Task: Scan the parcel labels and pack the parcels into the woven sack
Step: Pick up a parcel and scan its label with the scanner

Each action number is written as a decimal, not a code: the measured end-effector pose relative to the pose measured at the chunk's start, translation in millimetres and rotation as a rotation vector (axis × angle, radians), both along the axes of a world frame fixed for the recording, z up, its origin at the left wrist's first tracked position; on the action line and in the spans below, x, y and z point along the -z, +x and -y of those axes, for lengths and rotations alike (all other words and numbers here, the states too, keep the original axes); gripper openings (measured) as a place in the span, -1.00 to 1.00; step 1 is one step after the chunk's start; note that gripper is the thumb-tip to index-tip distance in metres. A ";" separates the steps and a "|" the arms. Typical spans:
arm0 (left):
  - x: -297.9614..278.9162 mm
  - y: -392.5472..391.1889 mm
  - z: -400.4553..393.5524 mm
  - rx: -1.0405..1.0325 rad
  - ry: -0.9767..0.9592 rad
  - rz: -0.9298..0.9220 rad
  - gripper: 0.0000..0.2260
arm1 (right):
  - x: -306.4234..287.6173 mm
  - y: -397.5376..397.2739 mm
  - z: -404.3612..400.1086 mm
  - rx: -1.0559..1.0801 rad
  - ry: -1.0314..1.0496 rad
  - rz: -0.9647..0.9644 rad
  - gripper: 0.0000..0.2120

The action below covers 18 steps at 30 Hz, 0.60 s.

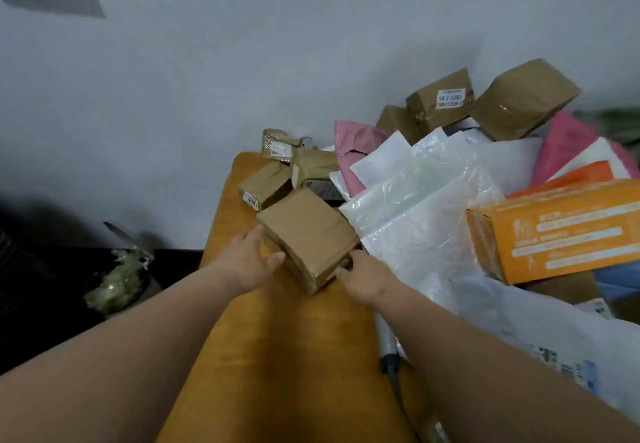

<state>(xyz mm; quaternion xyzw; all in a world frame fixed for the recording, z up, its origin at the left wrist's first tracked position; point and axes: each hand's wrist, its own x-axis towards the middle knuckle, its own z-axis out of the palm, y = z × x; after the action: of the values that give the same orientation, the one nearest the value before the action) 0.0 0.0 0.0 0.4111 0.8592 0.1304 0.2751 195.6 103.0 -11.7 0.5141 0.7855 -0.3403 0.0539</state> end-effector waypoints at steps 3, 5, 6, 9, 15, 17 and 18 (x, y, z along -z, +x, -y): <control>10.6 -11.2 -16.8 -0.090 0.085 0.046 -0.26 | 14.1 -15.9 -8.0 0.104 -0.139 -0.109 -0.48; 15.0 -22.5 -29.8 -0.162 0.128 0.096 -0.24 | 21.7 -26.0 -10.7 0.179 -0.202 -0.163 -0.37; 17.6 -28.1 -36.1 -0.190 0.143 0.106 -0.24 | 25.0 -30.4 -10.9 0.220 -0.215 -0.190 -0.30; 25.0 -43.5 -56.3 -0.217 0.208 0.127 -0.25 | 37.7 -40.1 -15.1 0.380 -0.209 -0.287 -0.18; 40.4 -52.9 -69.9 -0.248 0.205 0.298 -0.36 | 46.9 -50.9 -13.8 0.488 -0.377 -0.375 -0.18; 43.6 -62.9 -56.6 -0.367 0.181 0.328 -0.35 | 45.1 -52.1 -8.3 0.478 -0.416 -0.412 -0.14; 43.9 -67.9 -47.0 -0.430 0.170 0.382 -0.36 | 44.2 -52.4 -4.0 0.463 -0.436 -0.434 -0.10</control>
<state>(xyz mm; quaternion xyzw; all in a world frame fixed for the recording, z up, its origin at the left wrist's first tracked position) -67.9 47.0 -43.9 0.2091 0.8452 0.3323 0.3626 143.2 107.0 -55.9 0.5705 0.5508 -0.6034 -0.0837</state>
